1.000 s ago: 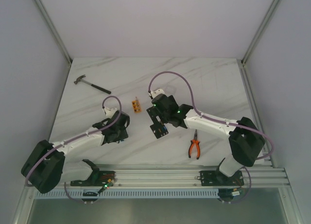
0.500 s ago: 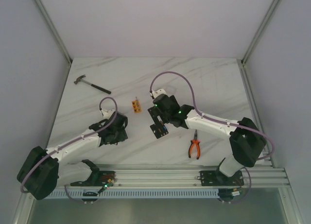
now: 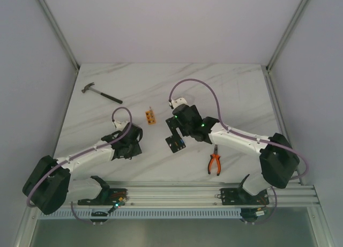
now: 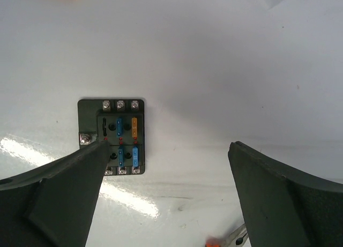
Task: Snap on the fuse box
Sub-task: Move the fuse to the center of the board.
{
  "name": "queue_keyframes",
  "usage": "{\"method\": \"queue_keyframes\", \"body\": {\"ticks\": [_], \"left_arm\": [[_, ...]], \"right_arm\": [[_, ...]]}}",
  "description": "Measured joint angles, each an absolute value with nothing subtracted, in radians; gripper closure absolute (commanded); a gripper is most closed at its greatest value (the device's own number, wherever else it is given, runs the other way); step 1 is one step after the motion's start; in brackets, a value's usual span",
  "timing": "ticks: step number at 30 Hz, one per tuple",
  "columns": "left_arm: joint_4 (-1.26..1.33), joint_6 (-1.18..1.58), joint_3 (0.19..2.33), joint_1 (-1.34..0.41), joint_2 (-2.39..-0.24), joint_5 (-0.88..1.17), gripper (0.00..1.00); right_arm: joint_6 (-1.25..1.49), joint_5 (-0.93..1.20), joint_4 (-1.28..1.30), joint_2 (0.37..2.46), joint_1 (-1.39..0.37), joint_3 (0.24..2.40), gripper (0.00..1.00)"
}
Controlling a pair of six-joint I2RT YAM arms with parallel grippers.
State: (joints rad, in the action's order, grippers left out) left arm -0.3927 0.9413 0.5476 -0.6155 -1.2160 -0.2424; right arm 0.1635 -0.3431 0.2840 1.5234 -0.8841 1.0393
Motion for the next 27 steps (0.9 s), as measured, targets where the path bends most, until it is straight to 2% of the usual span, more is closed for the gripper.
{"method": "queue_keyframes", "body": {"ticks": [11, 19, 23, 27], "left_arm": [[-0.382, 0.922, 0.604, -0.654, -1.301, -0.243, 0.69], [-0.313, 0.903, 0.706, -0.724, -1.445, -0.229, 0.7], [-0.257, 0.878, 0.779, -0.76, -1.538, -0.211, 0.74], [-0.197, 0.836, 0.822, -0.772, -1.596, -0.182, 0.71]], "right_arm": [[0.163, -0.345, 0.267, 1.513, -0.882, 1.027, 0.0], [0.164, -0.345, 0.268, 1.507, -0.876, 1.009, 0.0], [0.164, -0.345, 0.267, 1.496, -0.874, 1.008, 0.0], [0.164, -0.345, 0.268, 1.478, -0.874, 1.005, 0.0]]}}
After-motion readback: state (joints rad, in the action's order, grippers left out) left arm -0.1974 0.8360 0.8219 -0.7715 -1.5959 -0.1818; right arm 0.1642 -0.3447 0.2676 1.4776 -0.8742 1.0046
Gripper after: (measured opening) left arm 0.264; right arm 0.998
